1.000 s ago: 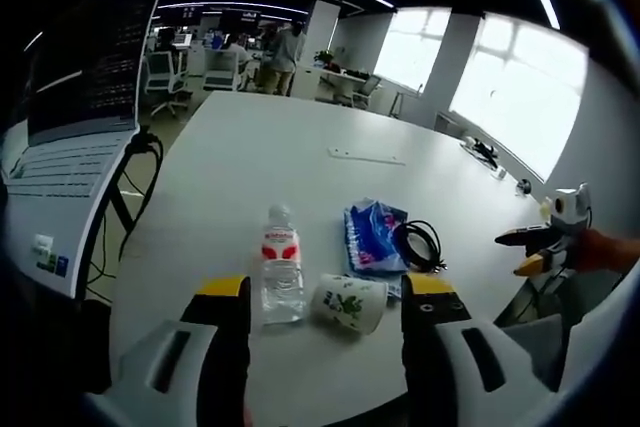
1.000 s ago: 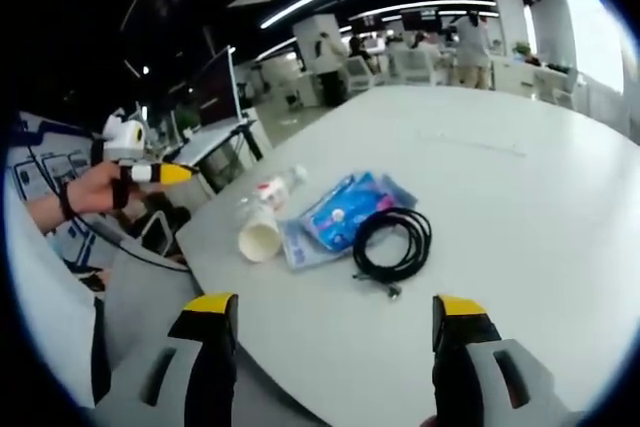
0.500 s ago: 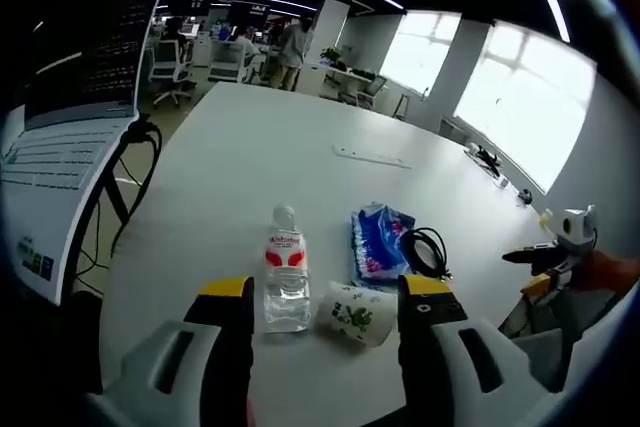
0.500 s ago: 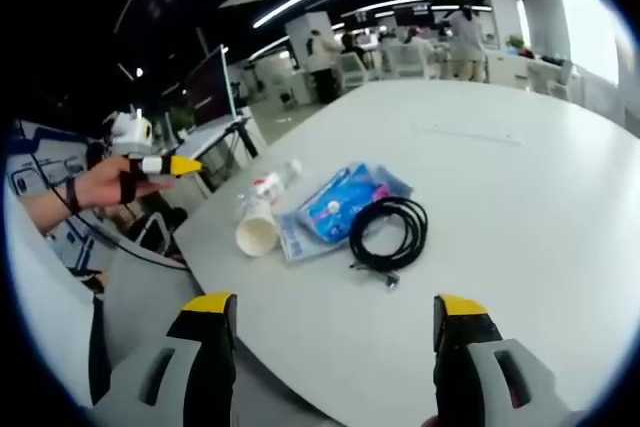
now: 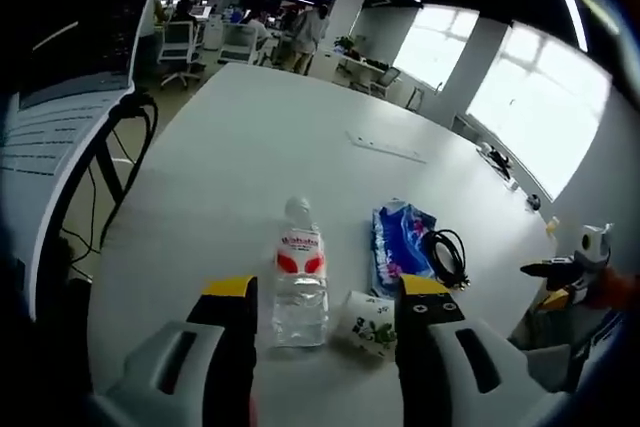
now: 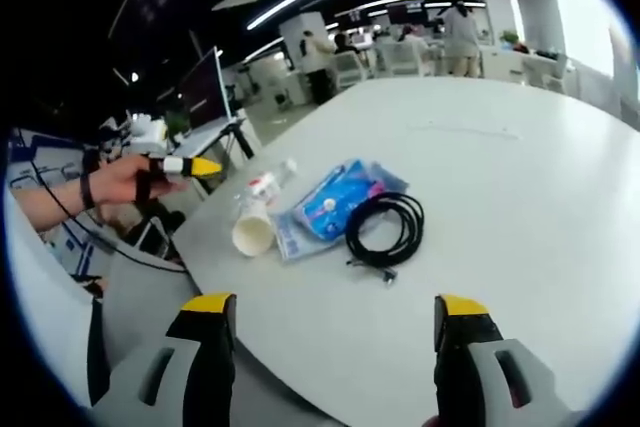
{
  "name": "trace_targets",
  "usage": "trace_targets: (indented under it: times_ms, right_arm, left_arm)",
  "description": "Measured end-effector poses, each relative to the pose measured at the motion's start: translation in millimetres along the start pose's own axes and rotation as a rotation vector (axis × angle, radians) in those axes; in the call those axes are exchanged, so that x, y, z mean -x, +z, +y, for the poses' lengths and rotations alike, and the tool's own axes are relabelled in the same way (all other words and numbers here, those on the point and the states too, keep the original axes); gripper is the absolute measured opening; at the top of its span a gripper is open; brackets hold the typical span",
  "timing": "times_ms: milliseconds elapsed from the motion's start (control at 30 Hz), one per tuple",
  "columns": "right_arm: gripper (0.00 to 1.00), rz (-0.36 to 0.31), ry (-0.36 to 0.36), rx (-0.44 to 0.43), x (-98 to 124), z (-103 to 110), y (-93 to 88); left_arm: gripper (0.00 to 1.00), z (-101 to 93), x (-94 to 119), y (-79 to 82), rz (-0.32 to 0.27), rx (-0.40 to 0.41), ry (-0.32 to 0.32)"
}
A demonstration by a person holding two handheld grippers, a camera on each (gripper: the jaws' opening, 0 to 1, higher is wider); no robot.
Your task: Arrange the tabletop items into an orderly group along one side of the table until the central work area is clear of visible clutter.
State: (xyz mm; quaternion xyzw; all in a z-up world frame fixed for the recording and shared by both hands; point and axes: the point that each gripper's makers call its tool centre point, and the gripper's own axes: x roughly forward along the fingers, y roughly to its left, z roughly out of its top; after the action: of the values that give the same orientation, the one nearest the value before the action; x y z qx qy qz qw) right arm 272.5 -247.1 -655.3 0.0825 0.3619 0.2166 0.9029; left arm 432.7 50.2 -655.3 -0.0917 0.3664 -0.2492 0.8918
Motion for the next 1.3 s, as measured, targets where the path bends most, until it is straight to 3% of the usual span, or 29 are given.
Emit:
trace_targets:
  times_ms: [400, 733, 833, 1300]
  right_arm:
    - [0.83, -0.006, -0.007, -0.011, -0.6, -3.2, -1.2]
    - [0.83, 0.000, -0.005, -0.018, -3.5, -0.4, -4.9]
    - [0.83, 0.001, -0.006, -0.021, -3.6, -0.3, -5.7]
    - [0.82, 0.012, -0.009, -0.037, -6.1, -3.6, -9.7]
  left_arm:
    - [0.52, 12.5, -20.0, 7.4, 0.024, 0.050, 0.020]
    - [0.51, 6.1, -40.3, 7.2, 0.063, 0.056, 0.027]
    - [0.50, 12.4, -47.0, 3.8, 0.099, 0.079, 0.059]
    - [0.48, 5.0, -70.9, 4.2, 0.224, 0.024, 0.063]
